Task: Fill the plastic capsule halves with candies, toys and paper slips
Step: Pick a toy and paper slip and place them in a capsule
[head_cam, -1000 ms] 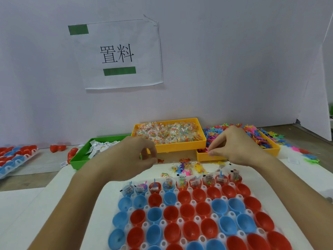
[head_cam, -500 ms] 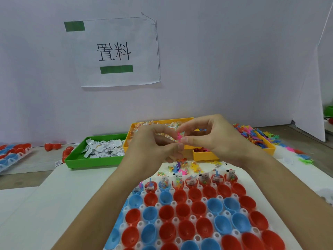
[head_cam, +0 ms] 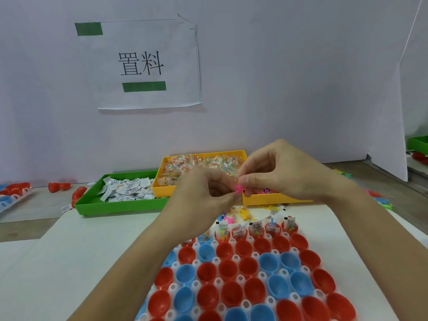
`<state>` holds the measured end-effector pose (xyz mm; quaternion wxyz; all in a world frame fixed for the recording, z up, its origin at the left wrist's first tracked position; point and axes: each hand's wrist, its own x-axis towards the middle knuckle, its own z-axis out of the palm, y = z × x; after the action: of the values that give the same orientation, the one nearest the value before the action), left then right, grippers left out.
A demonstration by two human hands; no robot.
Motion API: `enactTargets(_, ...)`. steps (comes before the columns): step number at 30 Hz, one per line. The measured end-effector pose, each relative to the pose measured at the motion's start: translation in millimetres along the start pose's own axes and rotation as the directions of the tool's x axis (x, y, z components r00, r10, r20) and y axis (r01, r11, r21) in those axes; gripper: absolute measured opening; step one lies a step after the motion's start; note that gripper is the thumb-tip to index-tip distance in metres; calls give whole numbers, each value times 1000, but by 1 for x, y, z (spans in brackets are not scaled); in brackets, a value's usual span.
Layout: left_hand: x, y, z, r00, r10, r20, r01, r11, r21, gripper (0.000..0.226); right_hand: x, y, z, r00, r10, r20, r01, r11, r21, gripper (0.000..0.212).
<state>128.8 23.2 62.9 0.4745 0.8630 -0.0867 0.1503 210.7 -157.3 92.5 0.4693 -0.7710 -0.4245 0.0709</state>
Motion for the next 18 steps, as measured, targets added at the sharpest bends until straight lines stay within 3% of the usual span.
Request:
enactTargets(3,-1,0,2,1000,5,27,-5,1000,11,4,-5,-1,-12,997,55,55,-52,997,-65,12)
enactTargets(6,0,2,-1,999,32,11,-33,999,42,15,-16,3,-33,962,232,145,-206,963,-174,12)
enactTargets(9,1,2,-5,1000,20,-9,-20,998,64,16,-26,13,-46,833,485,266,-402,861,-313,15)
enactTargets(12,1,1,-7,1000,15,-10,-14,996,86,14,-27,21,-47,684,664,301,-515,732,-446,14)
enactTargets(15,1,1,-8,1000,23,-7,-23,995,100,13,-23,24,-44,589,745,314,-543,652,-529,17)
enactTargets(18,1,0,-9,1000,23,-3,-23,995,98,14,-20,24,-40,548,774,317,-553,620,-556,16)
